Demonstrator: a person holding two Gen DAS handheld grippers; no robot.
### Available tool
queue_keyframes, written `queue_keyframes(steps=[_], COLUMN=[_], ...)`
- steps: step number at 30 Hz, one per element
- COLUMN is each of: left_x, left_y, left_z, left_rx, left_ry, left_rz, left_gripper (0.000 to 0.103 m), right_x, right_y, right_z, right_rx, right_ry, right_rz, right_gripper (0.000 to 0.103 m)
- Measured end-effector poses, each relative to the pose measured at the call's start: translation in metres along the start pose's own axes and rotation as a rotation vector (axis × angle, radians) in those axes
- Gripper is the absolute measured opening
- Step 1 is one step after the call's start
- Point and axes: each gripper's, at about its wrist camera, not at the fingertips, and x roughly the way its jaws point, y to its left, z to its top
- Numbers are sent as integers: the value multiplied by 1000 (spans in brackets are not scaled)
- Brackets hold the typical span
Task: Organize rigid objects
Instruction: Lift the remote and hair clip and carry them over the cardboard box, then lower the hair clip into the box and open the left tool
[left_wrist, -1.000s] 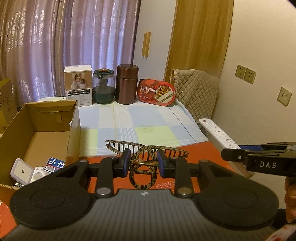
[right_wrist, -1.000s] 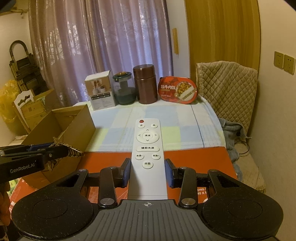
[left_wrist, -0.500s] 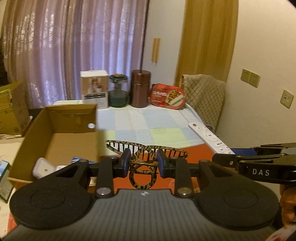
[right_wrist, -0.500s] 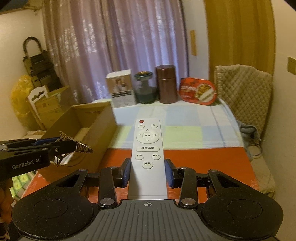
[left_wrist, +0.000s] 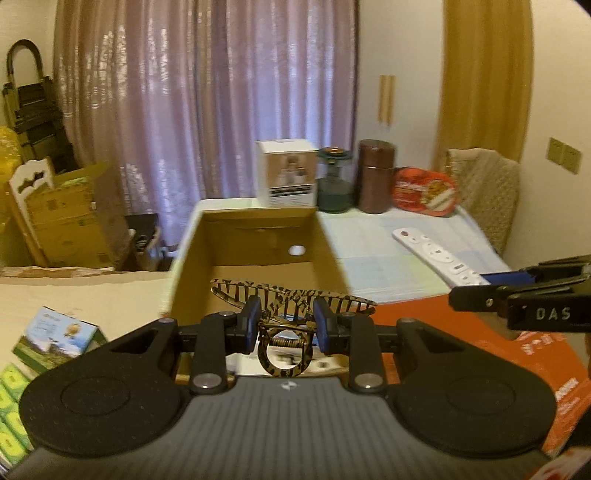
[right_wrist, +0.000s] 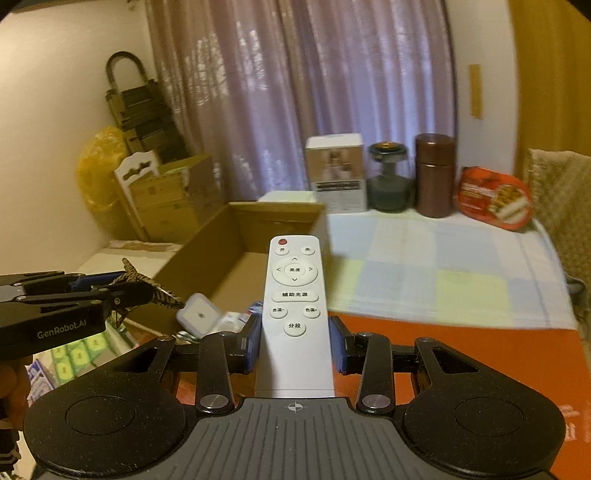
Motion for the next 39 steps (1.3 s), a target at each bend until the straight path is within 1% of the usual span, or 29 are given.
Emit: queue_keyframes(steps=[3,6,9,11,15,20,25,27,29,35,39], left_x=[10,23,39,51,77,108,135,146,157,187,206], left_y=[21,34,46,50,59,67,73,74,75,68,63], left_z=[3,7,11,13,18,25,33,35,37,36,32], left_rx=[-7,0,-3,12,18,62,126,160,179,273,308], left_ry=[12,27,42,51,76,103,128,133,129,166,200], left_rz=[14,17,-1,-5,-43,-69,-78,-86,-109,-128,-145], left_gripper=[25,25,25,25,25,25,25,25,25,25,25], right_x=[23,45,70,84,113,145,170,176,183,202,209], right_y=[12,20,23,23,22,22,19,17,17,12,9], right_z=[10,19,26,30,36,46,53,55,58,66,69], right_rx=[-12,-18,-13,-8,2,-21,-42,-42,-39,-57,-62], right_ry=[16,36,57,71,102,128,140,137,137,136,137], right_rz=[22,36,42,40,35,24,18,24,32,17,11], right_gripper=[35,35,35,35,35,35,35,35,35,35,35])
